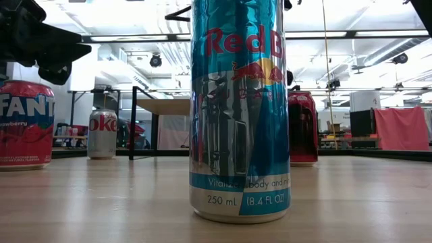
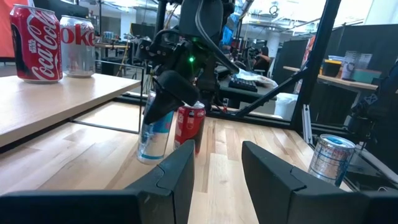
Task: Place canned beverage on shelf
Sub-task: Put the top blue and soda can on the shelf
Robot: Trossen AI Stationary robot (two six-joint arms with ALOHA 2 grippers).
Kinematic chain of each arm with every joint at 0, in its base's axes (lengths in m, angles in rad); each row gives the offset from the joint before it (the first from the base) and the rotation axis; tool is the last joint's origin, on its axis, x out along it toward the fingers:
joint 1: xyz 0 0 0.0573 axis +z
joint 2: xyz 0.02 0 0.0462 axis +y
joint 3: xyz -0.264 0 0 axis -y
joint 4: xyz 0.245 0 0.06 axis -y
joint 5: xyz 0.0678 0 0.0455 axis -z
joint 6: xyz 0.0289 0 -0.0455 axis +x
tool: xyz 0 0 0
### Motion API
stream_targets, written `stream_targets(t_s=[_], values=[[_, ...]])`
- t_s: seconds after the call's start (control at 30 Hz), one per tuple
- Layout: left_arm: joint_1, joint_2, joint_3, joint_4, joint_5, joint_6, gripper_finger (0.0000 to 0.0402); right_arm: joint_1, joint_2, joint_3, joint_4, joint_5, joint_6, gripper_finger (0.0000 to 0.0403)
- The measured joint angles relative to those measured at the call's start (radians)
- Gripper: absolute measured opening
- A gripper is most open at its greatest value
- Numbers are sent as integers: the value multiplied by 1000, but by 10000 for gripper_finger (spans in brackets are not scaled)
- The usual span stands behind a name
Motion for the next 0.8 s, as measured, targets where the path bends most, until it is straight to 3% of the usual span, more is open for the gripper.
stream_targets(t_s=[0.63,0.8], values=[[0,0,0,1,0,0,118,5,65,6,1,-3,4,208],[0,0,0,1,0,0,118,4,69,20,0,-40,-69,273]])
